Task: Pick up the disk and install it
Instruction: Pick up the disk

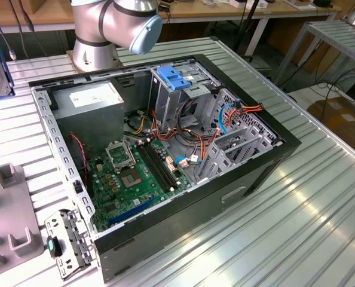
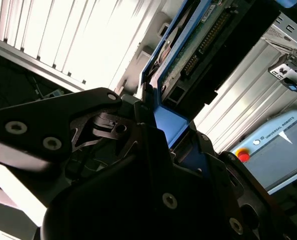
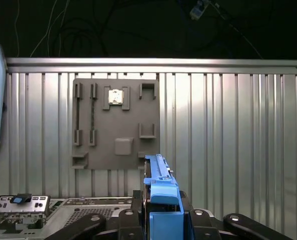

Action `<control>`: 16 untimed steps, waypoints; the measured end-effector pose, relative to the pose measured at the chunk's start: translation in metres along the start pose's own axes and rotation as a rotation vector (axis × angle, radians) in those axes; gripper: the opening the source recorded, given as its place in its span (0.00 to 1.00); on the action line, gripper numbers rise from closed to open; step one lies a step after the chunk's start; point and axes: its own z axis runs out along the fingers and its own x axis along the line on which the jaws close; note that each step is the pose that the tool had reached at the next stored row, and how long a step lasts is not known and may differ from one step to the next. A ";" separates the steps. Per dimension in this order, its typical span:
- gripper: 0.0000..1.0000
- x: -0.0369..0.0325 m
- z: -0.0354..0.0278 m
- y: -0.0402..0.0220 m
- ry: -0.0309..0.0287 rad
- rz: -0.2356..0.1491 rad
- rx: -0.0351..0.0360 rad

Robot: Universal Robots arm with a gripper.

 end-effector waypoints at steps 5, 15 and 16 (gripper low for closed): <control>0.37 -0.0001 -0.0001 -0.0109 -0.0001 0.000 -0.0005; 0.37 -0.0003 -0.0005 -0.0298 0.0000 0.000 -0.0016; 0.37 -0.0003 -0.0005 -0.0315 0.0000 0.000 -0.0016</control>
